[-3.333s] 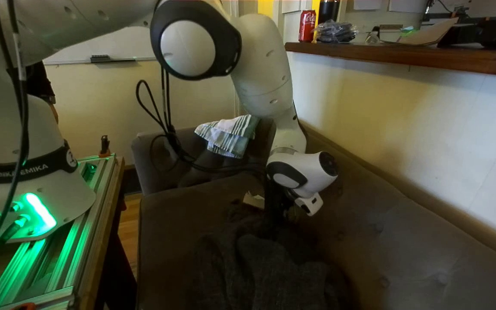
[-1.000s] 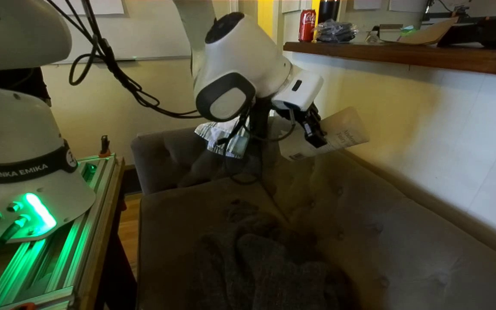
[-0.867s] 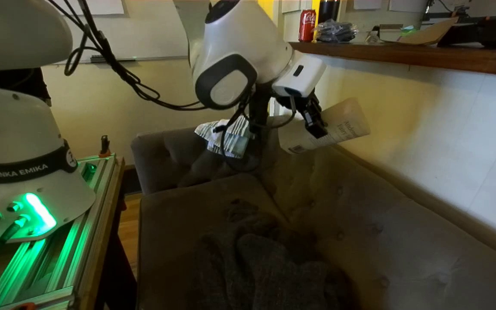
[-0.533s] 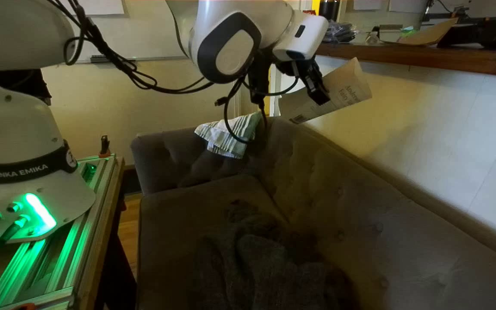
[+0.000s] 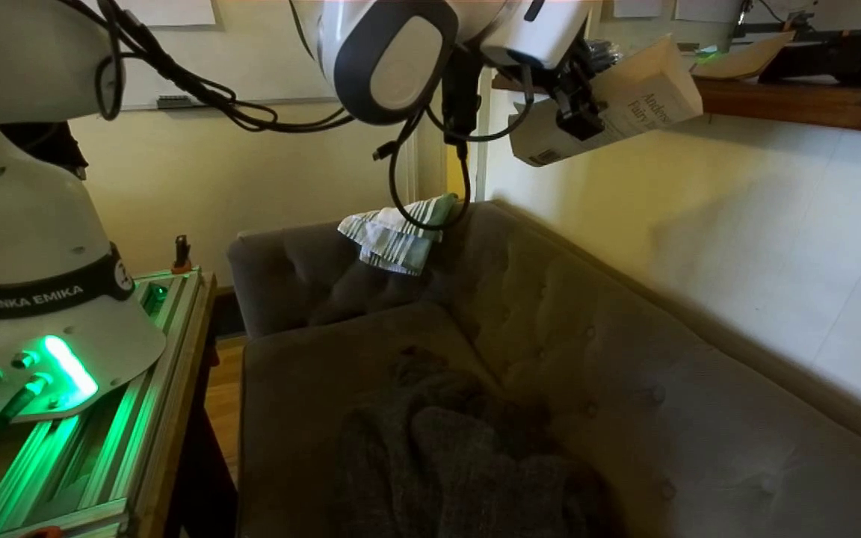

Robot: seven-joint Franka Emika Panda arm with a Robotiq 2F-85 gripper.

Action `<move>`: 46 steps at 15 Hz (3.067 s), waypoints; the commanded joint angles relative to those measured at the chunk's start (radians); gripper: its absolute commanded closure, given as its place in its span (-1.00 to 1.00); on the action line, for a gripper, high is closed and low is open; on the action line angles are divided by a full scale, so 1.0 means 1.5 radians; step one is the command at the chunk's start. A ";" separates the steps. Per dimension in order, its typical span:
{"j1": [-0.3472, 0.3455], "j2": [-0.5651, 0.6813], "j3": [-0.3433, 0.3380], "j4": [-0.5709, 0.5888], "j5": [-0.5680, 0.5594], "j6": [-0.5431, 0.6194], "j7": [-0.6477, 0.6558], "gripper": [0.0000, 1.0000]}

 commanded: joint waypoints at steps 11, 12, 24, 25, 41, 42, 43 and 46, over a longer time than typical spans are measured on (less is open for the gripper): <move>0.056 0.103 0.070 0.043 0.149 0.067 -0.072 0.87; 0.060 0.114 0.082 0.053 0.158 0.061 -0.070 0.87; 0.312 0.170 0.090 0.194 0.369 0.064 -0.016 0.87; 0.341 0.172 0.082 0.212 0.381 0.078 -0.007 0.87; 0.627 0.166 -0.118 0.327 0.431 0.275 0.075 0.87; 0.653 0.165 -0.134 0.346 0.434 0.268 0.092 0.87; 0.678 0.162 -0.151 0.365 0.436 0.262 0.111 0.87; 0.756 0.155 -0.208 0.429 0.463 0.258 0.161 0.87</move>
